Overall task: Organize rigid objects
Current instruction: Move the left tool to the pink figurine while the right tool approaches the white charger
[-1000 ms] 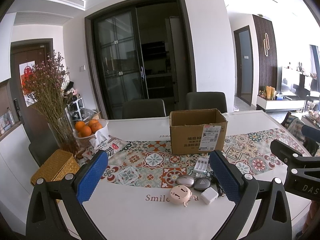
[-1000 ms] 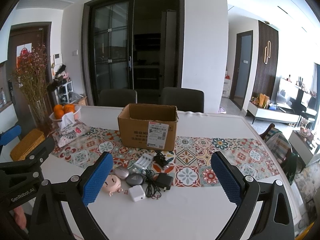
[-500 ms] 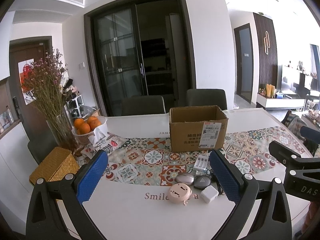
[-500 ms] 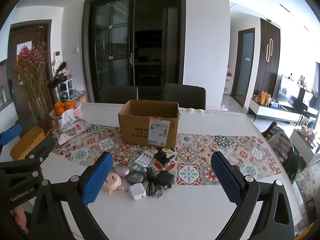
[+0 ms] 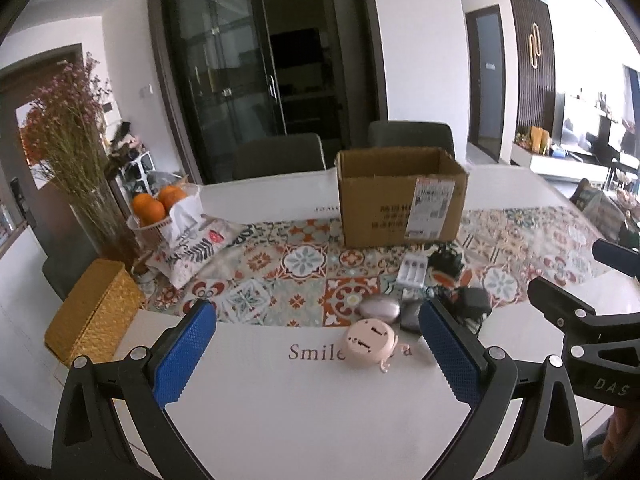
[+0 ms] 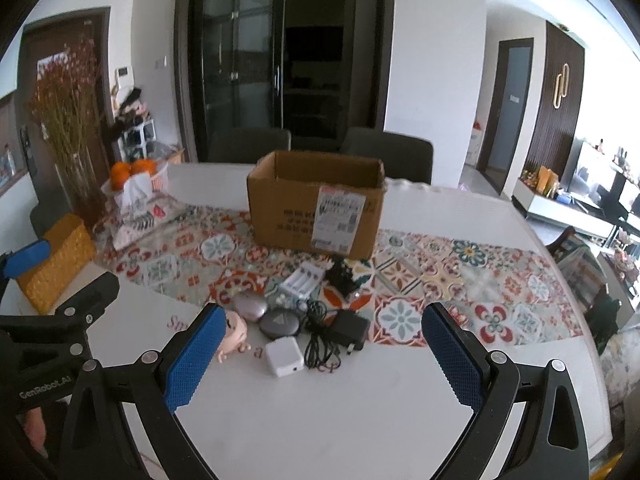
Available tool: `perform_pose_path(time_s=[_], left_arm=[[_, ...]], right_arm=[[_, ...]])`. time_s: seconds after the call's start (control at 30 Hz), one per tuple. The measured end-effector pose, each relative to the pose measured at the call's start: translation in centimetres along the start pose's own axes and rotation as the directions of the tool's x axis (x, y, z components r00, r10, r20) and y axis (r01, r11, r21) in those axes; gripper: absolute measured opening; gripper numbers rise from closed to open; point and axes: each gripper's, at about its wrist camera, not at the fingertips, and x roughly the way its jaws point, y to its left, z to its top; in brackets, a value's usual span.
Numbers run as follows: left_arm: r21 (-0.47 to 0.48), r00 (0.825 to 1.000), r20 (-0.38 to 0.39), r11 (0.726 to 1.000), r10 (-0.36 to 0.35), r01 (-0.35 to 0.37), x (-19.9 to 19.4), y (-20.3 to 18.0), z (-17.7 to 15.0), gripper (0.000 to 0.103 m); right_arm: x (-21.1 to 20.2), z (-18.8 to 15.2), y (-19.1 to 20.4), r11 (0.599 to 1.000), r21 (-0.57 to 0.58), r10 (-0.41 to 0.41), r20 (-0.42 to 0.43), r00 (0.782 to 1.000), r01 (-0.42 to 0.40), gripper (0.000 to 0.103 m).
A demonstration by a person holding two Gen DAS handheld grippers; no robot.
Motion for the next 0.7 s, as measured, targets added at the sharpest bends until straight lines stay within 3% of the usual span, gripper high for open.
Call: perform_pose_path(time_s=[0.4, 0.7], left_arm=[[0.116, 0.994, -0.105, 0.993, 0.018, -0.006, 5.3, -0.2, -3.2, 0.103], [0.119, 0.978, -0.206, 0.993, 0.005, 0.02, 9.6, 0.0, -5.4, 0.103]], right_arm=[[6.0, -2.8, 2.7, 0.989, -0.14, 0.031, -0.083, 0.996, -0.042, 0.097], [11.5, -5.3, 4.2, 0.978, -0.168, 0.09, -0.204, 0.975, -0.125, 0.076]])
